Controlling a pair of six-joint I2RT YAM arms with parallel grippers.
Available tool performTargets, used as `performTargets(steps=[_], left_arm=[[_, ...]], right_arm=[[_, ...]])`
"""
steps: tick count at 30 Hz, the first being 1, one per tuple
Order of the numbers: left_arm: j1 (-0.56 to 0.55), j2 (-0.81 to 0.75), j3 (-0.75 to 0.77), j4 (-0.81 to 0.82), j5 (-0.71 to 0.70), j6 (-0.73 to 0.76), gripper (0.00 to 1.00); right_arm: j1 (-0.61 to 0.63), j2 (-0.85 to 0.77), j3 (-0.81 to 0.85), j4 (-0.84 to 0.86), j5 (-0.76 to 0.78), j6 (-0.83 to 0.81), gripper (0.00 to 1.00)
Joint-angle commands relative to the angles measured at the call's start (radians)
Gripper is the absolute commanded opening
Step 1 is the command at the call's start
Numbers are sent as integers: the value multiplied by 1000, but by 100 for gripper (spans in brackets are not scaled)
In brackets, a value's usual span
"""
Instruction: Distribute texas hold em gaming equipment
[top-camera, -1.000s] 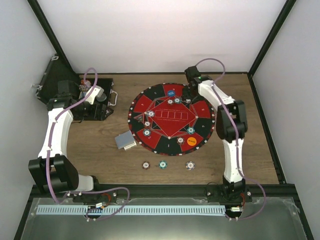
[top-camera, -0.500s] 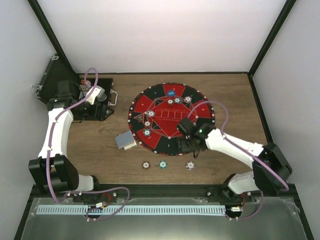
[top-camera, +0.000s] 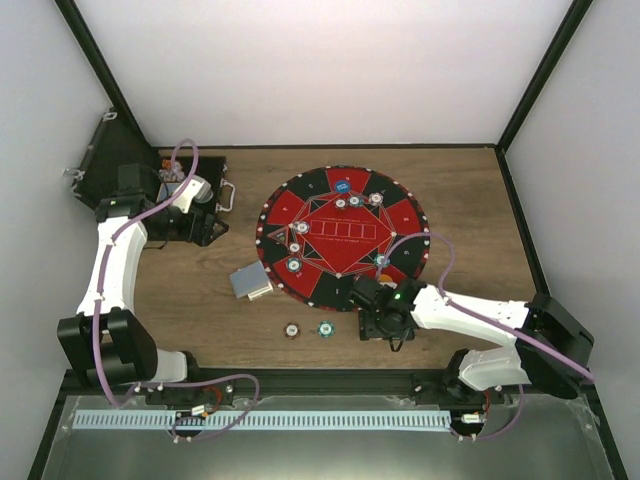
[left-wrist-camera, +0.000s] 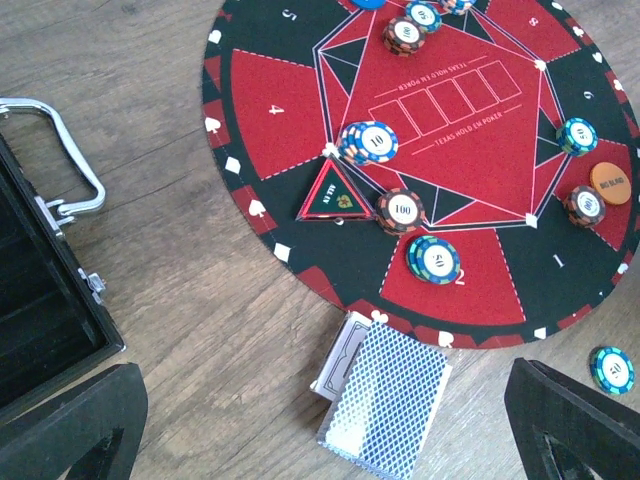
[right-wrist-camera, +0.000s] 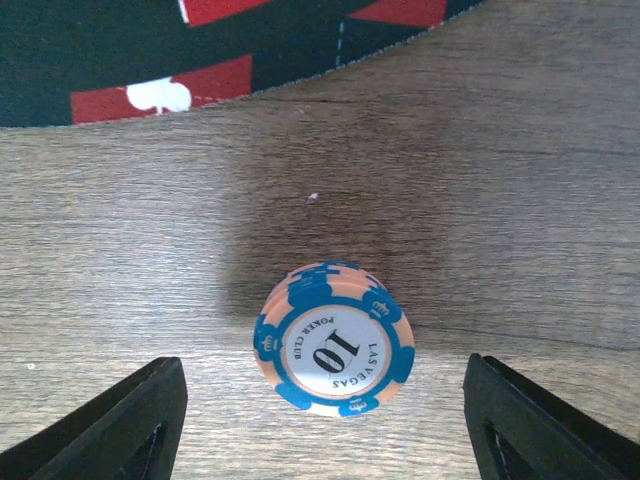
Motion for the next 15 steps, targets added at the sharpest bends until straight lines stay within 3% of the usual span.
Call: performTargets(steps=[1,6,15], left_arm=[[5,-20,28,-26,20,15,100],[5,-37,24,-25,15,3,100],[4,-40,41,-37,4,-3,100]], right_arm=[[8,-8,-15,-1,27,36,77],[9,2,-32,32,15,16,76],[8,16,-62,90,13,17,59]])
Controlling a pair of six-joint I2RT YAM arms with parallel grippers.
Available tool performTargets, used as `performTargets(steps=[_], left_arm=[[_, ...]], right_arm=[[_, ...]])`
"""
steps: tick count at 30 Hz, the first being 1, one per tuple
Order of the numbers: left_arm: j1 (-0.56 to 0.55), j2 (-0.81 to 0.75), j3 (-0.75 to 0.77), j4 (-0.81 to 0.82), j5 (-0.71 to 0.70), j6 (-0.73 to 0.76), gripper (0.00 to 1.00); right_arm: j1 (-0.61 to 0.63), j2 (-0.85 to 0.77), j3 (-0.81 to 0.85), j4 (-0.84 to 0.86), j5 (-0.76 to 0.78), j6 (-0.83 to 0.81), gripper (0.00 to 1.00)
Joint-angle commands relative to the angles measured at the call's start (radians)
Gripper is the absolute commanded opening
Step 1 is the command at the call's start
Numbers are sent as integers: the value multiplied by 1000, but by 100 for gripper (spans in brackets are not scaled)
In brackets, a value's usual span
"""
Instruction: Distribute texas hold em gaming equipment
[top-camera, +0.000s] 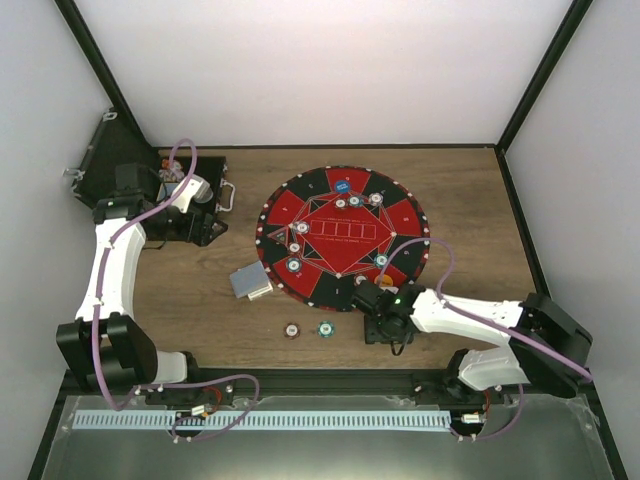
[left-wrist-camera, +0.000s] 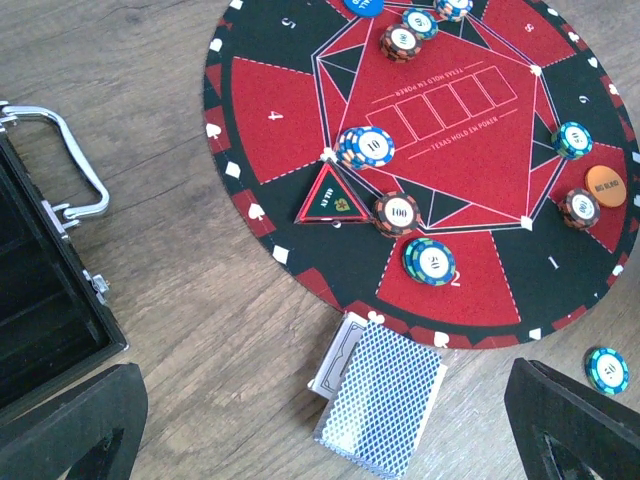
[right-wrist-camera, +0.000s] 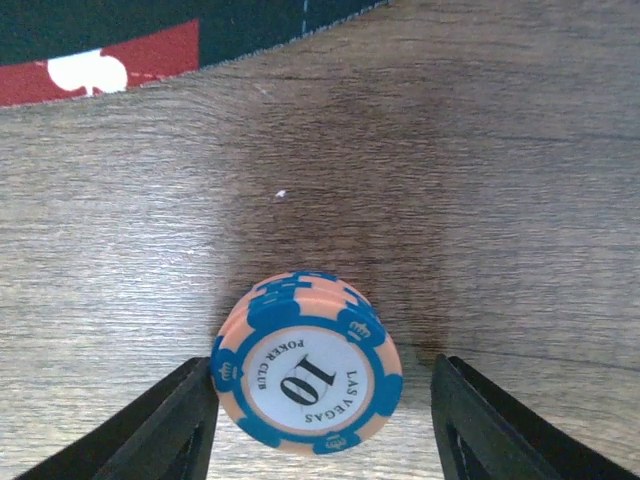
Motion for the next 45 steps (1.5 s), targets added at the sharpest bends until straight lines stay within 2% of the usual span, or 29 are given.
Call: performTargets(steps=[1,4,9,13,17,21,29,33,37,45], left_arm=[[5,-23,26,-14,7,1,100],[3,-23,24,-14,4,-1,100],[4,-27,24,-14,-1,2,100],[5,-27,24,-14,-2,2,100],[4,-27,24,-13,0,4,100],[5,-26,19,-11,4,3,100],[5,-17,13,-23,-3,41,100],[5,-3,11,-48,-4,87,100],[5,7,-15,-74,-29,162,100],[4,33,-60,-124,-92,340,100]], right_arm=[[8,8,11,27,16,5,57],[8,12,25,25,24,-4,50],[5,33,45,20,31,-17,47],[6,35,56,19,29,-21,38],[7,27,70,2,28,-26,35],[7,12,92,-25,24,-35,27],[-10,-23,227,-134,63,-90,25],[-86,-3,337,-155,90,-184,25],[-229,45,419,-102,91,-311,25],[-459,223,435,74,42,-477,25]])
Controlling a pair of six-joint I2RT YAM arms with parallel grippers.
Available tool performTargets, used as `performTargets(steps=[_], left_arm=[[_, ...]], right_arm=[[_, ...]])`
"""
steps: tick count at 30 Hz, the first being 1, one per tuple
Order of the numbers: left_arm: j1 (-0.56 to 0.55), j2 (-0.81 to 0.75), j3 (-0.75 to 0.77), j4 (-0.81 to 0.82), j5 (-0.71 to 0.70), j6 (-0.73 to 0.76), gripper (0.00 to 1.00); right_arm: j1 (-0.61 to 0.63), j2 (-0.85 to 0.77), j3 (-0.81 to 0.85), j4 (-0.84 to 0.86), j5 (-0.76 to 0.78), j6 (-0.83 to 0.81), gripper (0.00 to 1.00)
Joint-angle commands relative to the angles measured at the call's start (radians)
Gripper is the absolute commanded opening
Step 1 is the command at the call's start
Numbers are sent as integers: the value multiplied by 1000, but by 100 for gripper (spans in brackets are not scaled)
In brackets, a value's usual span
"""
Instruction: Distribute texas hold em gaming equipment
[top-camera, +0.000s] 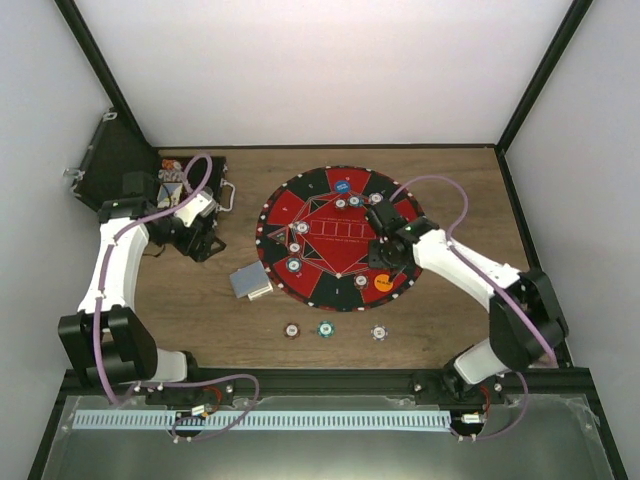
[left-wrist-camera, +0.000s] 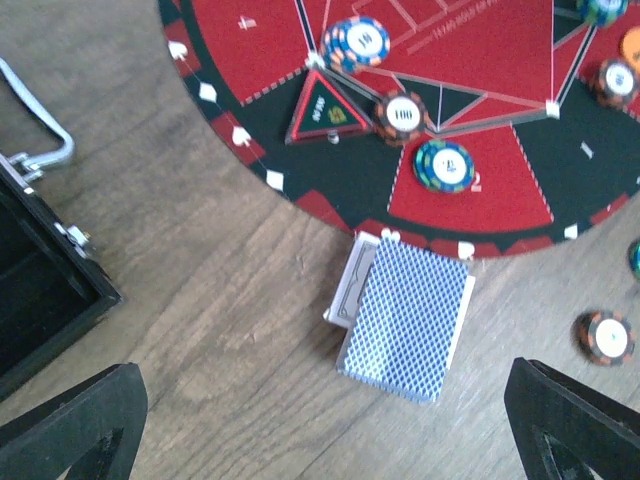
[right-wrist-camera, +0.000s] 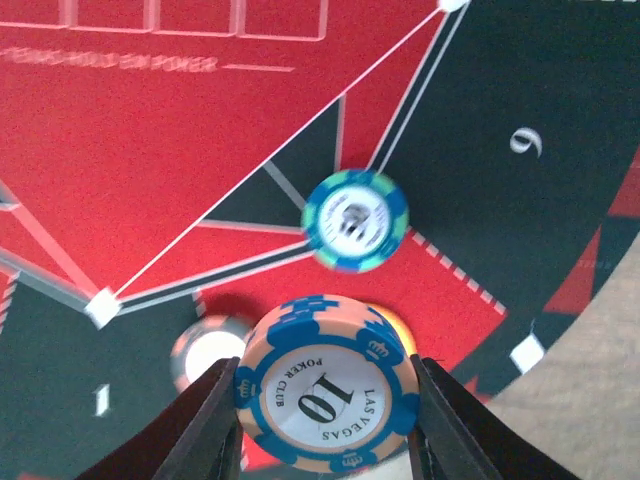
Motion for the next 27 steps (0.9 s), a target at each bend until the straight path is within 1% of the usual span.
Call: performTargets(steps=[1,6,10,15,18,20,23,26,27], left_arm=[[4,17,-39,-45,-38,156,100],[4,16,-79,-49,-90,245,100],[3,18,-101,-51,-83,289,100],[1,26,-138,-33,-61,326,100],[0,29,-168,-16,-61,338,100],[-5,28,-192,17,-72,335,100],[-17,26,-226,64,-96,325,100],[-35,23,-258,107,-108,310,100],[-43,17,-270,122,-114,304,100]], right_arm=[[-87,84,9,98,-14,-111,25],[-172,87,-64,163,-45,-120,24],[-225,79,-123,197,-70,-124,25],[-245,104,-156,226,-65,-123,25],[-250,113,-170,245,-58,-116,29],[-252,120,-173,252,-57,-114,33],[-253,124,-169,251,-58,-114,45],[-254,103,-159,240,-57,-108,62],[-253,81,-157,240,-54,-104,70]])
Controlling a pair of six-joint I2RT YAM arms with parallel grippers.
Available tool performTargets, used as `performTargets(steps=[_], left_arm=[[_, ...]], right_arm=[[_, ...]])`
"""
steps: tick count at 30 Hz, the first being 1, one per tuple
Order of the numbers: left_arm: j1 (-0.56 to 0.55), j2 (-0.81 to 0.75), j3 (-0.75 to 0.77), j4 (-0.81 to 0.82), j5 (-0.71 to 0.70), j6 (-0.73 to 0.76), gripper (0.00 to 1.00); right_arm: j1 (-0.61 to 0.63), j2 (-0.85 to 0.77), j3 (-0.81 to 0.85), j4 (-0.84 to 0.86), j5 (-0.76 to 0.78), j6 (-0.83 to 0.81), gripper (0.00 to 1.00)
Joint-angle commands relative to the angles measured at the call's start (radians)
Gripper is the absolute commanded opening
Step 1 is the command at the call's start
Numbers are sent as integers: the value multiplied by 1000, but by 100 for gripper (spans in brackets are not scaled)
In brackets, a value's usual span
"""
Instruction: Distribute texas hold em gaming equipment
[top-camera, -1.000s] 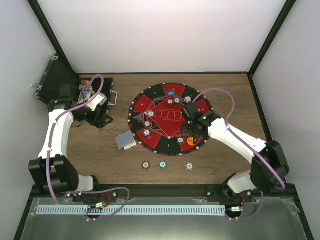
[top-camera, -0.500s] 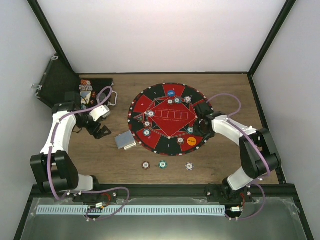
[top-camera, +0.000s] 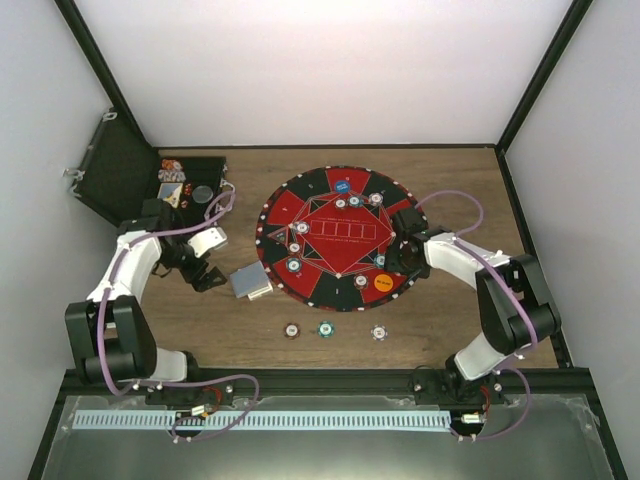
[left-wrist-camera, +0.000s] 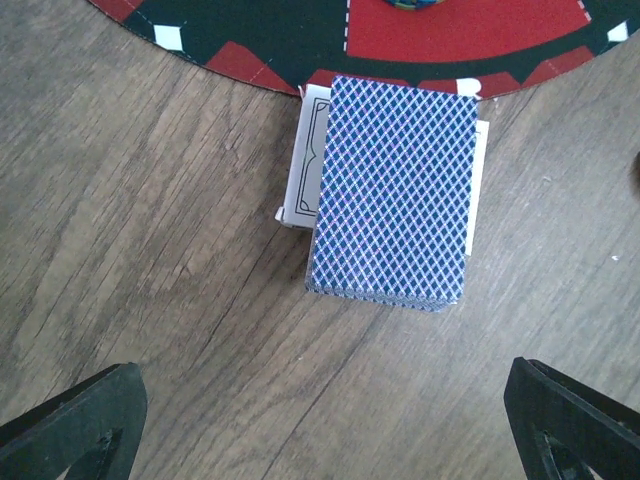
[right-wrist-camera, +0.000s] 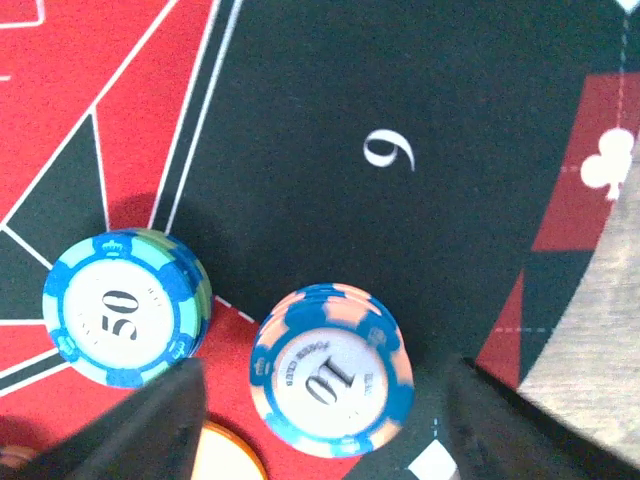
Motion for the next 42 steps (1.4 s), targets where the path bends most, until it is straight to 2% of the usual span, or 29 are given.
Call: performTargets(steps=[1,4,10,22,42], left_arm=[[-33,-8,-45,91,-12,4,100],[-75,-19,-83,143,-41,-18,100],[-177,-31,-151,246,-129,-70,100],[-353,-41,-213,351,-297,-137,100],[-415,31,-210,345,-392,-146,100]], right_arm=[[-10,-61,16,11,5,11,74],[-9,-117,30,-4,-7,14,82],[32,-200,65,-57,-3,19,92],[134,-282,86,-103,-11,60,95],[156,-311,127,-132,-33,60,95]])
